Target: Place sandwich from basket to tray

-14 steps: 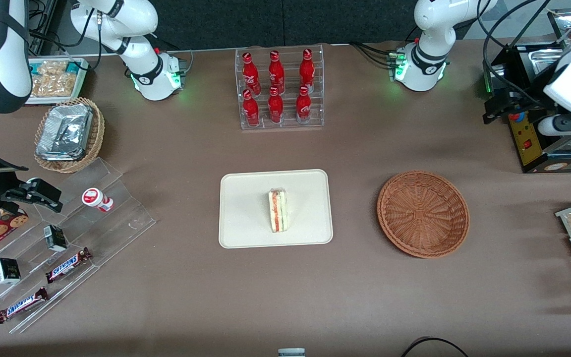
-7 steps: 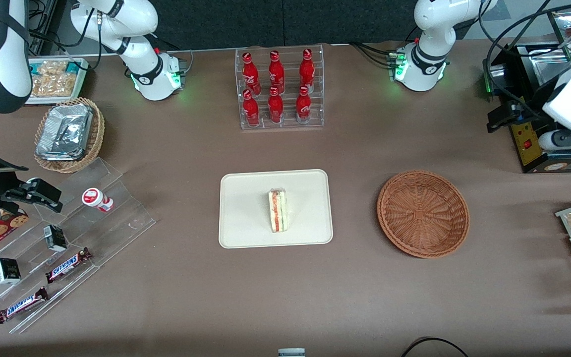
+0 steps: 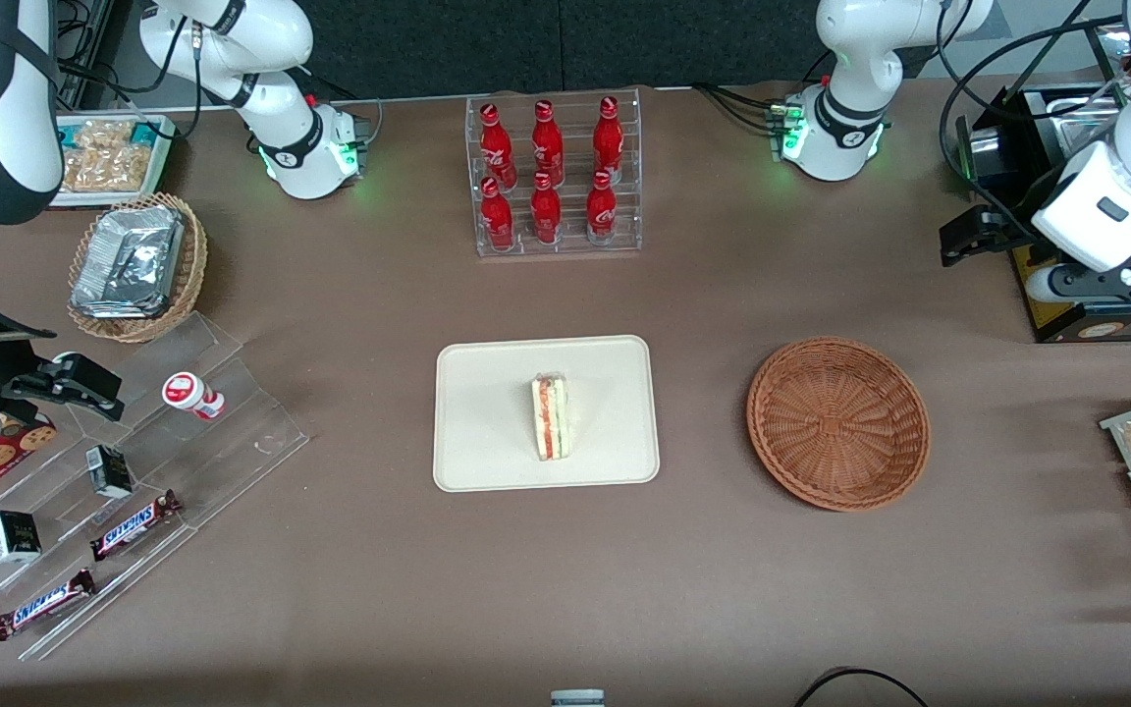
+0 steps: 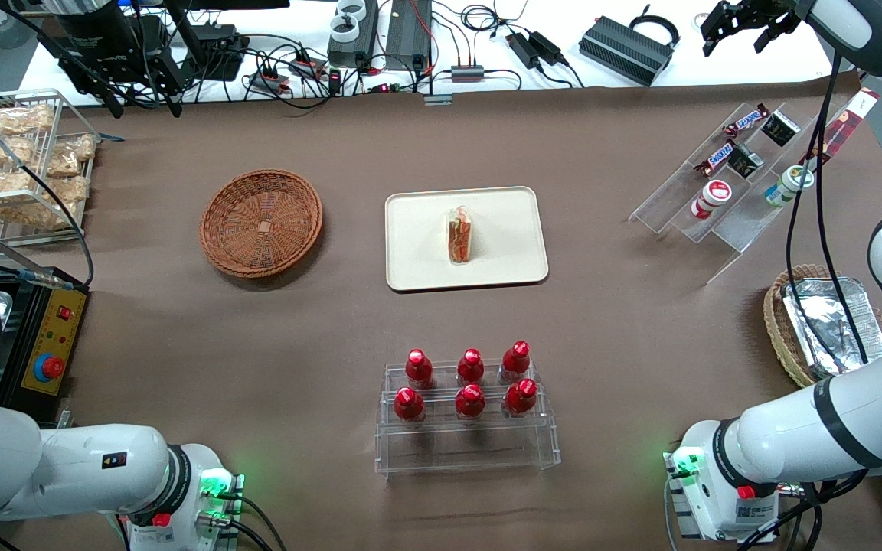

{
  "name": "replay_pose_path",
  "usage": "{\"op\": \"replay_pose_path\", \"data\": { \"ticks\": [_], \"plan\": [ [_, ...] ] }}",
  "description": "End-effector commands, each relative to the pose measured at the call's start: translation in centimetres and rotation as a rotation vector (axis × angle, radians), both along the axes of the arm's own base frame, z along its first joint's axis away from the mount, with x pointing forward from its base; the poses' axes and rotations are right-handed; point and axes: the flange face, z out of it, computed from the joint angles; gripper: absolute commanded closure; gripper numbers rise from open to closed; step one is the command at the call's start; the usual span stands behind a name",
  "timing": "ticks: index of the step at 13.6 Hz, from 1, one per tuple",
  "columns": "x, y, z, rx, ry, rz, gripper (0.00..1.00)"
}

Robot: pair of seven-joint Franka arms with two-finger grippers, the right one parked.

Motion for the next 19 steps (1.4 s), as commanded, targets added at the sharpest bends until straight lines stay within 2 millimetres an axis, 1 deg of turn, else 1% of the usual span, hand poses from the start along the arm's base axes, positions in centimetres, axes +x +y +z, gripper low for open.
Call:
{"op": "replay_pose_path", "data": {
  "ticks": [1, 3, 11, 17, 19],
  "plan": [
    [0.4, 0.5, 0.6, 0.010, -0.024, 0.002, 0.00],
    [0.4, 1.1, 0.7, 0.007, -0.025, 0.014, 0.00],
    [0.7, 1.2, 0.8, 0.006, -0.048, 0.016, 0.00],
    [0.5, 1.6, 1.3, 0.011, -0.056, 0.017, 0.00],
    [0.5, 1.7, 1.2, 0.012, -0.055, -0.046, 0.00]
  ]
}}
